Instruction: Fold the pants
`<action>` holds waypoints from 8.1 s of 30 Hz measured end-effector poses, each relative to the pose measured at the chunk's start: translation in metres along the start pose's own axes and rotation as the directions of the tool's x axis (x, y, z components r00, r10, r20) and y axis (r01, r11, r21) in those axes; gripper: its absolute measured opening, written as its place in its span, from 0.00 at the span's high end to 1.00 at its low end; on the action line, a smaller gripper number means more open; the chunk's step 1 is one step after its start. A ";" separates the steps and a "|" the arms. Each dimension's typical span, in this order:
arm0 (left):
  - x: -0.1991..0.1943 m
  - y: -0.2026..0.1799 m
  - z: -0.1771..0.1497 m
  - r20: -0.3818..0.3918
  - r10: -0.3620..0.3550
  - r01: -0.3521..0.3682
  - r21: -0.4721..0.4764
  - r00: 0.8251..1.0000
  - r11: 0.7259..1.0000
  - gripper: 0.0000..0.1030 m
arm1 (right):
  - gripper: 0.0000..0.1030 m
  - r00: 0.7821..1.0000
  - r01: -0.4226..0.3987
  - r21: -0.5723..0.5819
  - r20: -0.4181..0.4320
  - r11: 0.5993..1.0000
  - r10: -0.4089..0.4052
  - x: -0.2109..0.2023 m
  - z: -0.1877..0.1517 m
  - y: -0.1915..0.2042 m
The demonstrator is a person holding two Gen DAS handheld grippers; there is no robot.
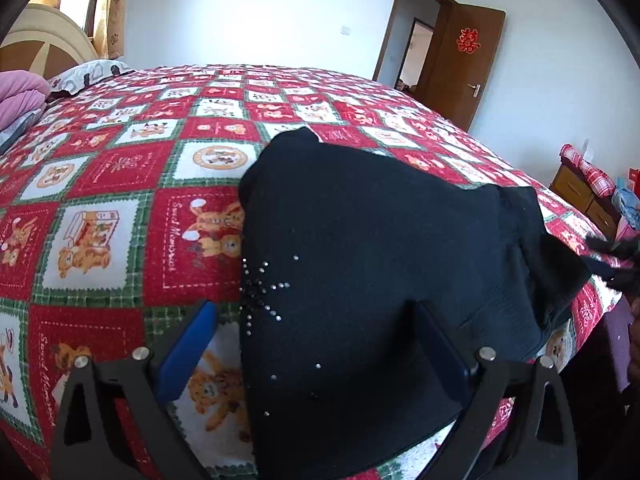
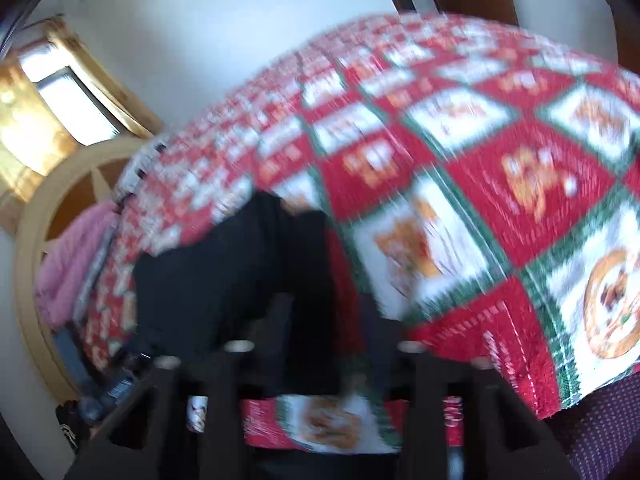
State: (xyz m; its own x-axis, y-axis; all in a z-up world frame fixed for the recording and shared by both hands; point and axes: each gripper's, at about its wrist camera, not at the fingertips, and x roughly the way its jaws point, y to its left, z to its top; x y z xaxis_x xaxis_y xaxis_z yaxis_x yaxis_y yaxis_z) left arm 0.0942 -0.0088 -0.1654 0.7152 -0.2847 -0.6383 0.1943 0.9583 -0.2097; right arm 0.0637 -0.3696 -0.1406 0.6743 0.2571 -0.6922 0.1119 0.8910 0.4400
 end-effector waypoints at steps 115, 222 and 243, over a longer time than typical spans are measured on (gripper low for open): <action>0.018 0.011 0.011 -0.019 0.015 -0.014 0.029 1.000 0.999 0.00 | 0.41 1.000 -0.004 -0.109 0.028 0.994 0.007 0.057 0.005 0.006; -0.070 0.245 0.041 0.159 0.345 -0.283 -0.317 0.925 0.905 0.89 | 0.76 0.947 -0.314 -0.543 -0.234 0.779 0.219 0.272 0.067 0.390; -0.056 0.257 0.020 0.125 0.373 -0.307 -0.367 0.919 0.878 0.46 | 0.46 0.945 -0.253 -0.447 -0.303 0.858 0.121 0.314 0.059 0.346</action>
State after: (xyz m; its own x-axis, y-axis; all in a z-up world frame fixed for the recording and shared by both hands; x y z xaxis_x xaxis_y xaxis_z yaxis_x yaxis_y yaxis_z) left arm 0.1171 0.2543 -0.1689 0.8137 0.0991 -0.5728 -0.2950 0.9195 -0.2600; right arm 0.3571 -0.0029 -0.1721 0.4299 0.4645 -0.7742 -0.4011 0.8665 0.2972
